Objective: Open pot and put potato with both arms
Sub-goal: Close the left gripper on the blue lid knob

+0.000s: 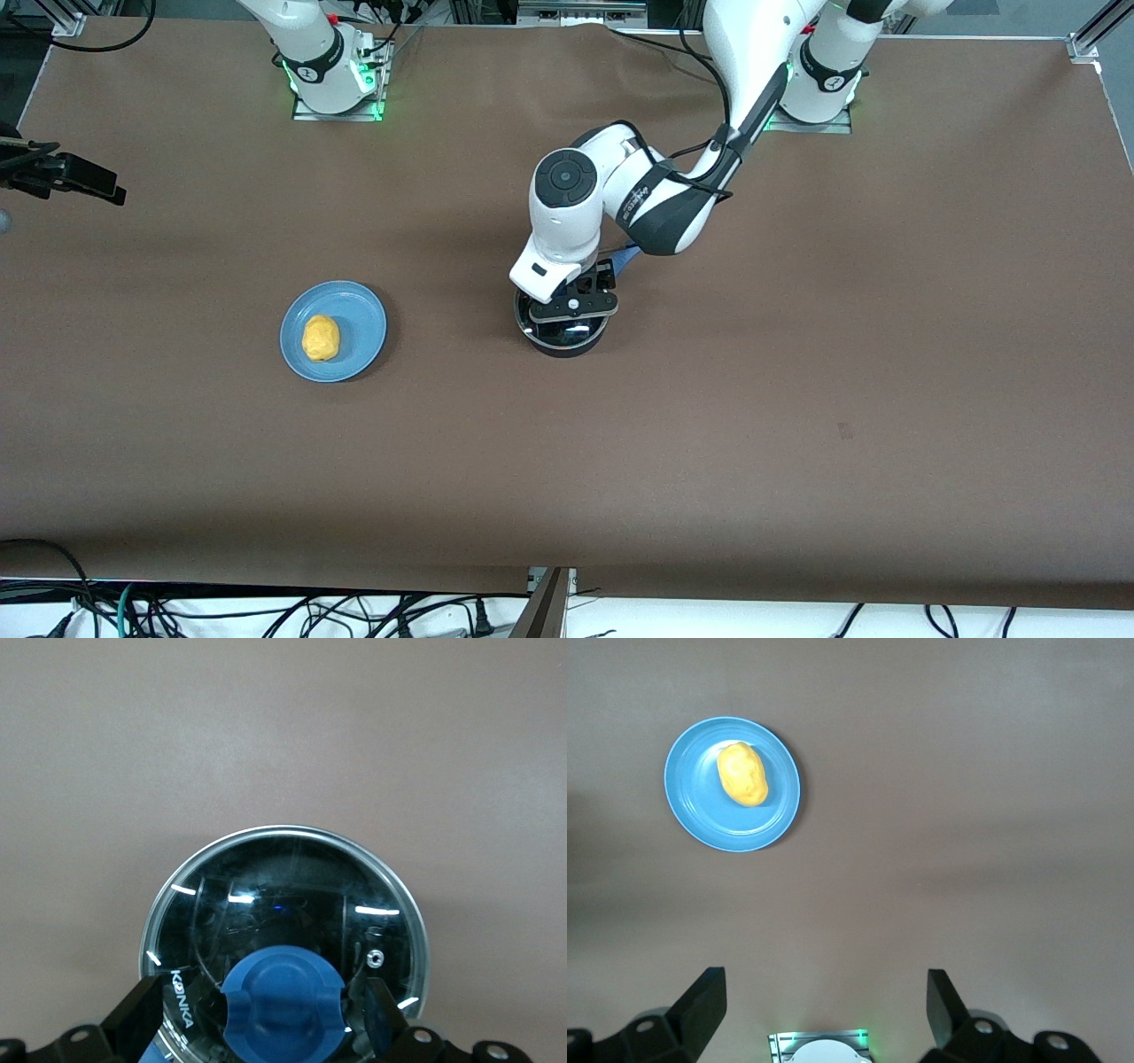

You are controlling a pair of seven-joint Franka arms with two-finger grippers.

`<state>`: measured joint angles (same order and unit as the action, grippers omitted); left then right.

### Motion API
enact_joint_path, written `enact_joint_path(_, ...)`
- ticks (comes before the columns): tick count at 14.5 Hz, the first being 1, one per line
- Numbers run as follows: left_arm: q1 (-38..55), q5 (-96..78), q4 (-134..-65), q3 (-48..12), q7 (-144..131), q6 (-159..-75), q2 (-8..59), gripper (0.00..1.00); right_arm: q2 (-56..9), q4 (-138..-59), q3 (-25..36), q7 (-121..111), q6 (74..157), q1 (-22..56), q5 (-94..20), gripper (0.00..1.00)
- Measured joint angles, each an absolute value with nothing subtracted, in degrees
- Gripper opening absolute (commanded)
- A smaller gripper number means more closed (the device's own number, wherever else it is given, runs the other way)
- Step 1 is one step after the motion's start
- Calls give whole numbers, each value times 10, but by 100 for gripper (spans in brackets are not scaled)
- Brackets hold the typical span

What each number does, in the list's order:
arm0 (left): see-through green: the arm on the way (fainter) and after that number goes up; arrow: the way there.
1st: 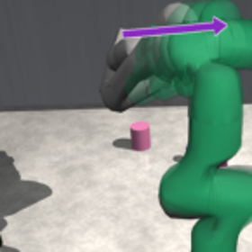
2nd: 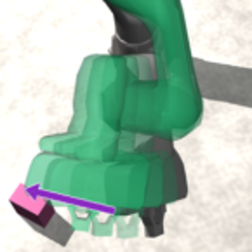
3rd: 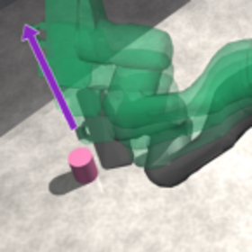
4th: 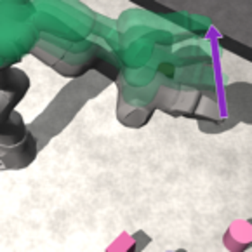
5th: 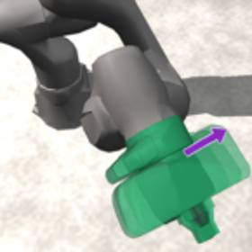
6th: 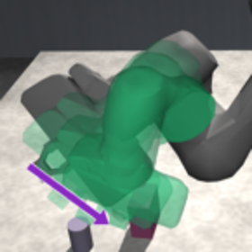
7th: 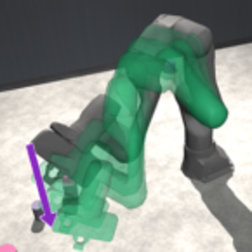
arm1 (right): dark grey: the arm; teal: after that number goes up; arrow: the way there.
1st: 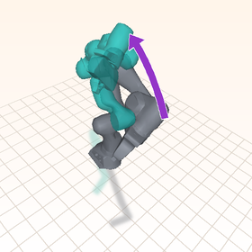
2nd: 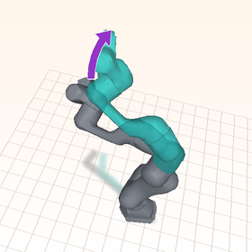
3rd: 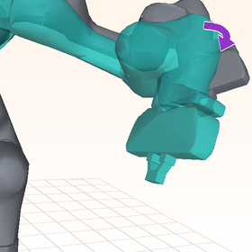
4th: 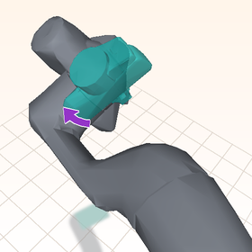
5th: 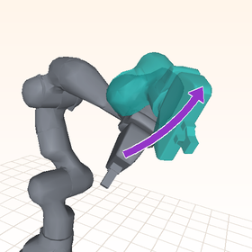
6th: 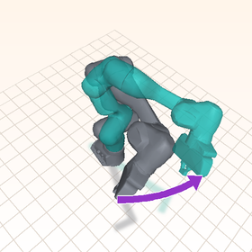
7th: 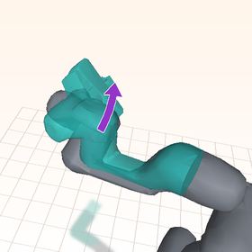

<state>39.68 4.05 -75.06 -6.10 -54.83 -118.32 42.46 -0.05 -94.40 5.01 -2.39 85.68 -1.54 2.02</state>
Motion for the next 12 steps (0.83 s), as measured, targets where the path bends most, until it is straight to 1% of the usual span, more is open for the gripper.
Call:
enact_joint_path(5, 400, 41, -750, -61, -548, -1183, 434, 100, -1, -944, 70, -36, 856, -16, 20, 100)
enact_joint_path(6, 402, 41, -749, -61, -549, -1183, 434, 98, -1, -944, 74, -43, 856, -16, 20, 100)
enact_joint_path(7, 404, 41, -748, -61, -549, -1183, 434, 92, -1, -944, 75, -46, 855, -16, 20, 100)
enact_joint_path(8, 405, 41, -747, -61, -550, -1183, 434, 89, -1, -944, 75, -47, 855, -16, 20, 100)
enact_joint_path(11, 406, 41, -744, -60, -551, -1183, 434, 76, -1, -944, 75, -48, 852, -16, 20, 100)
enact_joint_path(12, 406, 41, -744, -60, -551, -1183, 434, 74, -1, -944, 75, -48, 851, -16, 20, 100)
